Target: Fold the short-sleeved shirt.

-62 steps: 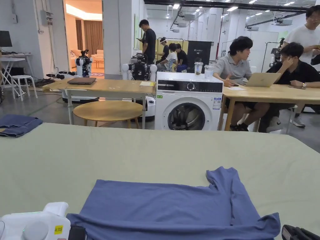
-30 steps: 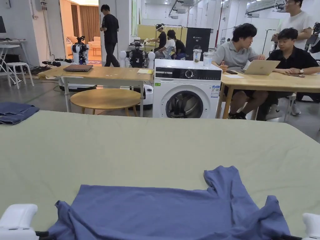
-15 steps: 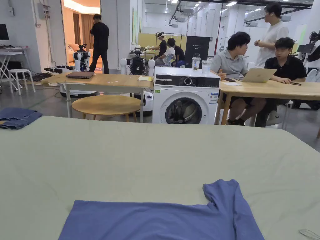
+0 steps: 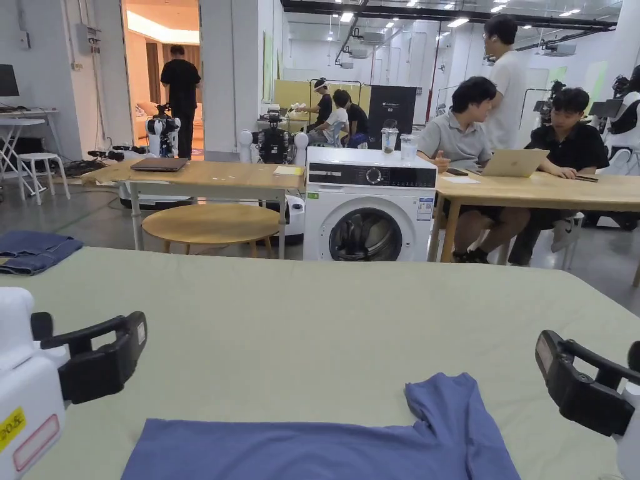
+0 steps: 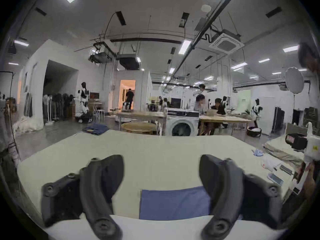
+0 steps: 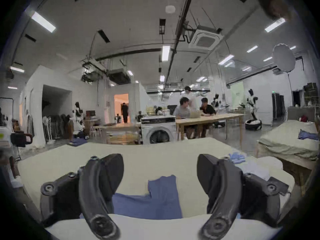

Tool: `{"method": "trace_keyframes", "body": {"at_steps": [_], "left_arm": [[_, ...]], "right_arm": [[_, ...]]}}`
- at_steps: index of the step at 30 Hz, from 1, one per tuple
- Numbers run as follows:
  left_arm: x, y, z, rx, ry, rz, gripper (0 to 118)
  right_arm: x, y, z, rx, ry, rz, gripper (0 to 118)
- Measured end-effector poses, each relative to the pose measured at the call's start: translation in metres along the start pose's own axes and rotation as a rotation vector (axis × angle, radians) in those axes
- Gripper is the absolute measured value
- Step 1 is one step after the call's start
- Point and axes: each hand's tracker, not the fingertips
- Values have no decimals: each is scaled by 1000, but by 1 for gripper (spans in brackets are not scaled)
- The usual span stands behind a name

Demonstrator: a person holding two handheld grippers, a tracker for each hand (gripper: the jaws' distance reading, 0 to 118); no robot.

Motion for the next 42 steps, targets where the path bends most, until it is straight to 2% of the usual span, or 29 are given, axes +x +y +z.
{"method": "trace_keyframes", "body": {"at_steps": [1, 2, 3, 4, 5, 6, 10, 14, 16, 17, 18, 22, 27, 28, 30, 31, 32, 33, 34, 35, 37, 42], "left_arm": [[5, -2, -2, 2, 3, -6, 61], [9, -3, -7, -7, 13, -23, 26], [9, -6, -13, -19, 13, -38, 0], [10, -10, -17, -6, 22, -42, 0], [9, -11, -21, -27, 28, -37, 0], [6, -11, -28, -71, 7, -26, 0], [-8, -14, -56, -122, 23, 1, 0], [-28, -18, -111, -297, -16, 40, 2], [-35, -25, -150, -416, -8, 31, 52], [-38, -31, -171, -506, 17, 28, 68], [-43, -39, -190, -584, 24, 31, 72], [-50, -84, -243, -776, 91, 18, 72], [-58, -148, -279, -1047, 133, 16, 72], [-57, -158, -279, -1062, 114, -10, 72], [-52, -147, -268, -966, 133, 11, 70], [-53, -142, -266, -963, 137, 26, 61], [-52, -140, -264, -962, 121, 17, 43], [-49, -137, -260, -948, 94, -16, 12], [-46, -135, -255, -923, 74, -28, 0], [-47, -132, -254, -908, 35, -11, 0], [-43, -129, -247, -891, 42, -26, 0], [-45, -124, -243, -877, 32, -17, 0]], "right_arm": [[-2, -1, -5, -13, 15, 1, 82], [-5, -2, -10, -24, 31, 1, 72], [-9, -3, -14, -29, 40, 6, 43], [-13, -5, -18, -33, 41, 15, 7], [-15, -7, -23, -28, 34, 19, 0], [-18, -16, -27, -12, 5, 27, 0], [-17, -24, -51, -63, 41, 14, 0], [-15, -36, -76, -120, 44, 7, 0], [-14, -48, -88, -146, 50, -2, 0], [-15, -47, -93, -160, 49, -1, 0], [-15, -52, -98, -177, 52, -2, 0], [-12, -66, -115, -239, 60, -2, 0], [0, -83, -137, -331, 51, -2, 0], [3, -87, -142, -349, 46, -8, 0], [8, -90, -153, -417, 34, -13, 0], [11, -93, -160, -431, 29, -15, 11], [15, -95, -167, -469, 21, -14, 35], [17, -96, -178, -520, 11, -12, 81], [20, -99, -190, -577, -7, -7, 103], [25, -102, -201, -623, -25, -5, 106], [39, -108, -222, -675, -51, -26, 106], [65, -140, -281, -965, -110, -81, 106]]}}
